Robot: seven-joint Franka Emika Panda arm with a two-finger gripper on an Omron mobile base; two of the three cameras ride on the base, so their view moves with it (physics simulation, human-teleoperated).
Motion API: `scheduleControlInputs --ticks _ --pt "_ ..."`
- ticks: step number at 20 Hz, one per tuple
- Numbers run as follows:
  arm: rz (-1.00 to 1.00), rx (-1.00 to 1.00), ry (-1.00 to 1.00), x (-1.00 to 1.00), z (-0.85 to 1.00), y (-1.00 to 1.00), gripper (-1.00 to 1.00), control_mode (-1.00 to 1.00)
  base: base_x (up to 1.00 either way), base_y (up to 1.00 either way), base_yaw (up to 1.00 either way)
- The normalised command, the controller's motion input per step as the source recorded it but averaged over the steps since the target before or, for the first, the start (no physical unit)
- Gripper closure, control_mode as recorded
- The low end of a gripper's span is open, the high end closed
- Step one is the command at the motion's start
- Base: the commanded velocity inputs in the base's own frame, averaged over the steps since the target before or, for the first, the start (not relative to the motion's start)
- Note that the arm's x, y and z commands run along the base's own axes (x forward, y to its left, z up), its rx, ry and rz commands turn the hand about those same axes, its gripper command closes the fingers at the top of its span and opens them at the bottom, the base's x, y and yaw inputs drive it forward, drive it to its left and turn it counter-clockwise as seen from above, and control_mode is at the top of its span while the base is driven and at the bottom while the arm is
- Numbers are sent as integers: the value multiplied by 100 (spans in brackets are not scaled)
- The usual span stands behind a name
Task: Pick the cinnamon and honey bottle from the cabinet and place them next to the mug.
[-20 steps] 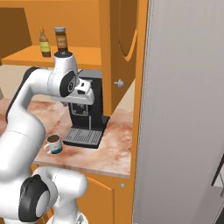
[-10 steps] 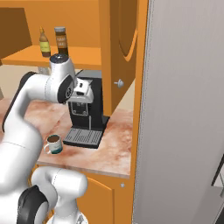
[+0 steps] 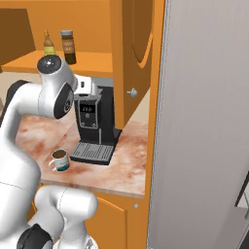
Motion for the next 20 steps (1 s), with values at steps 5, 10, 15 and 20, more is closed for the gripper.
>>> scheduleControlInputs --ticks 5,10,15,20 --pt "5 -1 -13 -11 60 8 -100 -100 0 0 0" --pt "10 0 -2 -6 45 19 -100 -100 0 0 0" --pt "16 0 6 -14 38 23 -100 -100 0 0 0" --pt "12 0 1 -8 25 19 -100 -100 0 0 0"
